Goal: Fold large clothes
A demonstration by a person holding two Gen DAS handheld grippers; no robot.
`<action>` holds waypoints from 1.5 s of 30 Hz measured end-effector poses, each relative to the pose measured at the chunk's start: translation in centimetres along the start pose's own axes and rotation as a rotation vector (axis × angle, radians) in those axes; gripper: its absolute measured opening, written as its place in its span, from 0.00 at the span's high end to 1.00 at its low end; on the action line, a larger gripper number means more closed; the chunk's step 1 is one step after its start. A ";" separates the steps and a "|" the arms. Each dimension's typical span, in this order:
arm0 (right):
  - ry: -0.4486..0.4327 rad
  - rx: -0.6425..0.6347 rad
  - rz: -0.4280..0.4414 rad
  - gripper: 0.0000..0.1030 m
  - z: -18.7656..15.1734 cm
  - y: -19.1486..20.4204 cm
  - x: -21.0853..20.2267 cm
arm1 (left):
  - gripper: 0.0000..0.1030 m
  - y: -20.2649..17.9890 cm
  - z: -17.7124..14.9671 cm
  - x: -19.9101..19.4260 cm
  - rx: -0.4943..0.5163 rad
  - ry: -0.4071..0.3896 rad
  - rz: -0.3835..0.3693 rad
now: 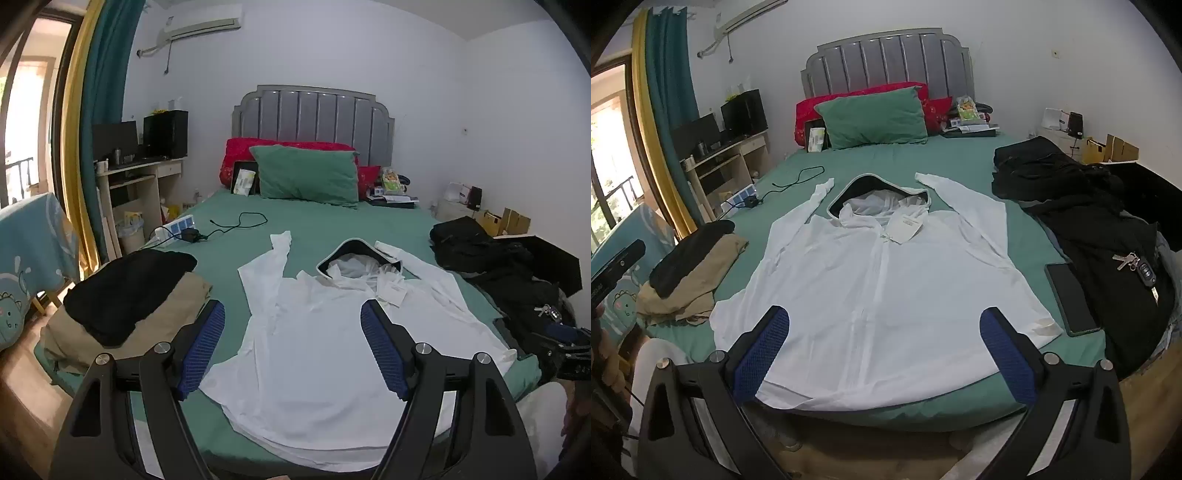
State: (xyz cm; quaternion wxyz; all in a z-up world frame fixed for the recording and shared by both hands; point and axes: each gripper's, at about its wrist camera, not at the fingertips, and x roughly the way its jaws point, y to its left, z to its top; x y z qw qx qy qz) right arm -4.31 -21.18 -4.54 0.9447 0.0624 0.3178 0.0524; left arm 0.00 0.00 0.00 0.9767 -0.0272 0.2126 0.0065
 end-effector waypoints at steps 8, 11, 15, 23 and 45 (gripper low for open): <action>-0.006 0.006 0.000 0.01 0.0 -0.3 0.0 | 0.23 0.0 0.0 0.0 0.015 -0.005 0.002; -0.005 0.005 0.000 0.01 0.0 -0.3 0.0 | 0.23 0.1 0.1 0.3 0.015 -0.004 -0.002; -0.006 0.003 -0.001 0.01 0.1 -0.4 -0.1 | 0.23 0.3 0.2 0.1 0.018 -0.001 -0.002; -0.004 0.004 -0.001 0.01 0.1 -0.4 -0.1 | 0.23 -0.3 0.1 0.1 0.022 0.002 0.001; -0.004 0.002 -0.003 0.01 0.0 -0.3 -0.2 | 0.23 -0.3 0.1 0.1 0.024 0.003 0.000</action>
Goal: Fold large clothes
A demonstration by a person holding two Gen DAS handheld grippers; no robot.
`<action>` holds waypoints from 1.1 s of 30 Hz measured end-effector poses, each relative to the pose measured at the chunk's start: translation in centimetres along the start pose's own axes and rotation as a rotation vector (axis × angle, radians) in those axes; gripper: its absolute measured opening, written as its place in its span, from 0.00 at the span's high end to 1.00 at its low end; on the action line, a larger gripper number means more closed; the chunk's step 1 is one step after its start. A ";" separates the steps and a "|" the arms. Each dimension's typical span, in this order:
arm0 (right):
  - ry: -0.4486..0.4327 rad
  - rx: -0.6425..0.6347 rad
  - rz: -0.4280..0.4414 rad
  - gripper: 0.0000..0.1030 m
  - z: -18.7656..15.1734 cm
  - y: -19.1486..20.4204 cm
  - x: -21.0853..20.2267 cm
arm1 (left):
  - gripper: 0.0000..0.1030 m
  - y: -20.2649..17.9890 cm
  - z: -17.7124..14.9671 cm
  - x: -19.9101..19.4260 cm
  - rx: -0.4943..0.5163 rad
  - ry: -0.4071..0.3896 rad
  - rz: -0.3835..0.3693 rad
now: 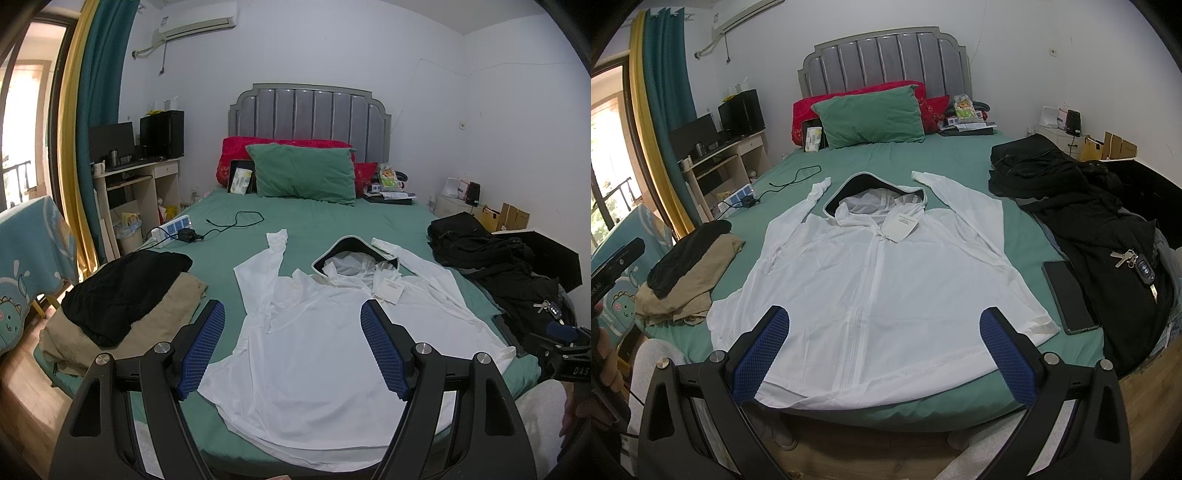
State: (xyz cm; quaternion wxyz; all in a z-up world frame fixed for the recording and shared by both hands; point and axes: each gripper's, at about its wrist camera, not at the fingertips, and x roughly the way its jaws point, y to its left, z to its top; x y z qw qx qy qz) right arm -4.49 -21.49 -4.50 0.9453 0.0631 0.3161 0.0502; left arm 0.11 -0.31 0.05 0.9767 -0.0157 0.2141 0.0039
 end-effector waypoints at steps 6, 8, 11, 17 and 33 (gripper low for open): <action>0.002 0.003 -0.003 0.01 0.0 -0.4 0.0 | 0.23 -0.4 -0.7 0.4 0.001 0.000 -0.003; 0.002 0.003 -0.002 0.01 0.0 -0.4 0.0 | 0.23 -0.4 -0.7 0.4 -0.002 0.001 -0.004; 0.003 0.003 -0.002 0.01 0.0 -0.4 0.0 | 0.23 -0.6 -0.7 0.4 -0.002 0.002 -0.004; 0.003 0.001 -0.003 0.01 0.1 -0.5 0.0 | 0.23 -0.7 -0.8 0.3 -0.002 0.004 -0.008; 0.004 0.003 -0.003 0.01 0.1 -0.5 -0.1 | 0.23 -0.7 -0.8 0.3 -0.002 0.005 -0.008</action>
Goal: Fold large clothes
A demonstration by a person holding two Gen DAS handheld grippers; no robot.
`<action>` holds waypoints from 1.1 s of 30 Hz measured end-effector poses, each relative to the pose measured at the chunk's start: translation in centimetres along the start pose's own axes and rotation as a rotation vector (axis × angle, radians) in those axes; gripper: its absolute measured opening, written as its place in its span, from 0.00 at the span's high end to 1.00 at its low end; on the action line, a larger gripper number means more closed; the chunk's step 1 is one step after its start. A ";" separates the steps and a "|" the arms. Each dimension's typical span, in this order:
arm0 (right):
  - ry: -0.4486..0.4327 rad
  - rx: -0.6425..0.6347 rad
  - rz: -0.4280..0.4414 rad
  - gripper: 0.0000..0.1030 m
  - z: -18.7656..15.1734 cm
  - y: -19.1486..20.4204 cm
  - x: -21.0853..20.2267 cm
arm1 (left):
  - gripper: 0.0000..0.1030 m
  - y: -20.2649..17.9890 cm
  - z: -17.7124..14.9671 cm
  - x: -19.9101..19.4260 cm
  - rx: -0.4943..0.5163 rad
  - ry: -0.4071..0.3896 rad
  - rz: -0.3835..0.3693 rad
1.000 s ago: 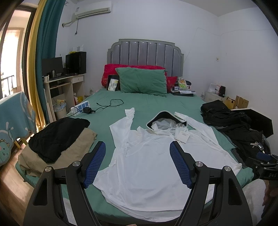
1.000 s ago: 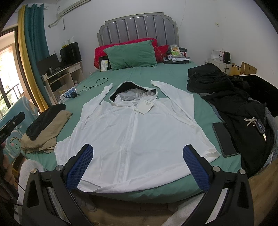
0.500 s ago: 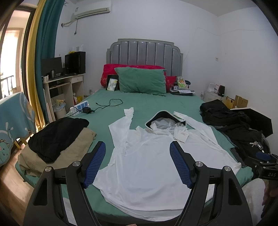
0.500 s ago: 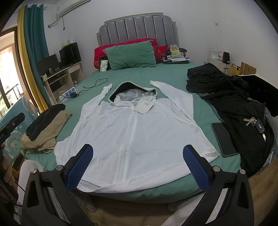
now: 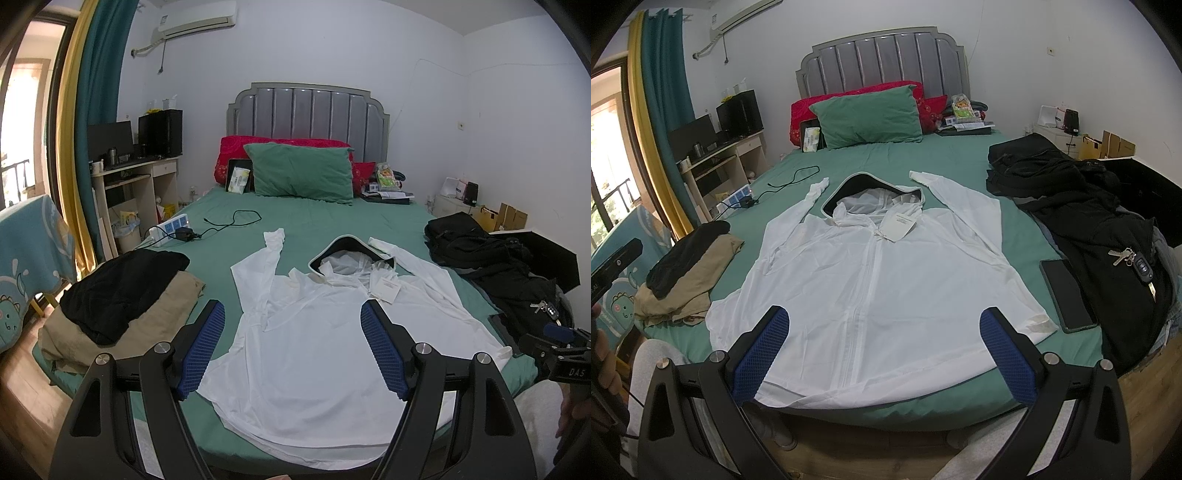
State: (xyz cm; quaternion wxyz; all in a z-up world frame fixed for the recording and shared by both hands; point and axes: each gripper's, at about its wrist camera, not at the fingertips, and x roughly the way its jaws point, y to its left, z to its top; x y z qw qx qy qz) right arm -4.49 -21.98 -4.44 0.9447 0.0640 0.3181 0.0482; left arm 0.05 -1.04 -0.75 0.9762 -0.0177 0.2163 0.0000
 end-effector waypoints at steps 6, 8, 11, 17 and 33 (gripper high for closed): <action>0.001 -0.001 0.002 0.01 0.0 0.0 0.0 | 0.23 0.0 0.0 0.0 0.001 0.000 -0.001; 0.002 0.001 0.001 0.01 0.0 0.0 0.0 | 0.23 0.0 0.0 0.0 0.000 0.000 0.000; 0.000 0.000 0.001 0.01 0.0 0.0 0.0 | 0.23 0.0 0.0 0.0 0.000 0.000 0.000; 0.002 0.000 0.001 0.01 0.0 0.0 0.0 | 0.23 0.0 0.0 0.0 0.000 0.001 0.000; 0.010 -0.015 -0.020 0.01 0.2 -1.8 1.8 | 0.23 0.8 0.1 2.8 -0.038 0.108 -0.080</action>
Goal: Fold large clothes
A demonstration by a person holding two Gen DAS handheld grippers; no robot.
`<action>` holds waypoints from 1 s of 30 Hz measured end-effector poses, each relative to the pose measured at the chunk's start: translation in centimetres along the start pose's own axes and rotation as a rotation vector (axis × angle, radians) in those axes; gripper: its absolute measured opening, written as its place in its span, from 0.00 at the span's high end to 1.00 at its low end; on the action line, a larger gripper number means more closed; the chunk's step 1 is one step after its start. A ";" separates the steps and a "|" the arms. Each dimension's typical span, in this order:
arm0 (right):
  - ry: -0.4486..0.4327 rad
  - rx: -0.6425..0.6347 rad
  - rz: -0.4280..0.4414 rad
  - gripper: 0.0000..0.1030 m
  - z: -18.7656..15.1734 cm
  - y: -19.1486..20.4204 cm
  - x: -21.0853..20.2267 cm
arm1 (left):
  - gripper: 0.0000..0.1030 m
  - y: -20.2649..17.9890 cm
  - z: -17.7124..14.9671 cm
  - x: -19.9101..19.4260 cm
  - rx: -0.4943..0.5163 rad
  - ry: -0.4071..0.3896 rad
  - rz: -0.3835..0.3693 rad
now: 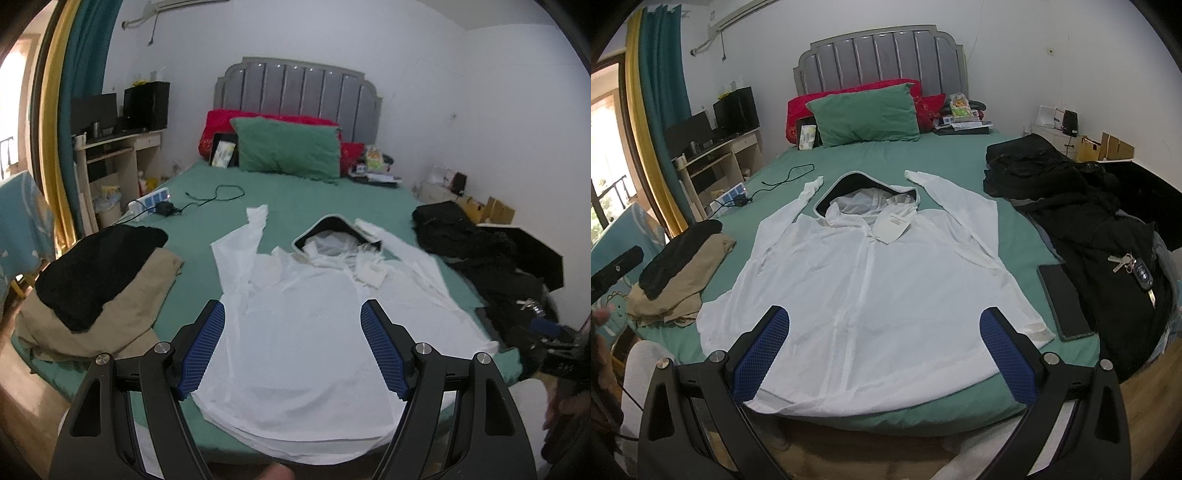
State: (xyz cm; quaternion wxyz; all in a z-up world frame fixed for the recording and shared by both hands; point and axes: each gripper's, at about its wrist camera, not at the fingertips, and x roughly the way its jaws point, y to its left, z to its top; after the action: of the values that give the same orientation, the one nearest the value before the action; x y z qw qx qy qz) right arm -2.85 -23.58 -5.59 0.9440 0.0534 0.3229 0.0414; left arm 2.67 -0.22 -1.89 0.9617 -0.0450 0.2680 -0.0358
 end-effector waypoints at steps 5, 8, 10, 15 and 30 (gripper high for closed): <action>0.007 -0.022 -0.005 0.01 1.2 0.4 1.7 | 0.23 0.5 0.6 3.3 0.001 0.078 -0.060; 0.017 -0.039 -0.012 0.01 2.2 0.0 3.7 | 0.21 0.8 1.0 4.9 0.011 0.076 -0.067; 0.027 -0.042 -0.015 0.01 2.8 -0.6 5.1 | 0.20 1.0 1.5 6.5 0.031 0.086 -0.095; 0.061 -0.065 -0.034 0.01 4.9 -2.5 9.5 | 0.20 2.7 2.5 11.9 -0.032 0.149 -0.214; 0.149 -0.151 -0.077 0.01 12.4 -7.4 24.6 | 0.20 6.3 7.2 28.8 0.066 0.192 -0.046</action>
State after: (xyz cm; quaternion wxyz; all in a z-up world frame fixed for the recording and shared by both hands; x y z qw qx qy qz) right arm 24.50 -29.02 -11.71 0.9196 -0.0335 0.3900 0.0333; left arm 31.26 3.82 -11.14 0.9316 -0.0160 0.3563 -0.0706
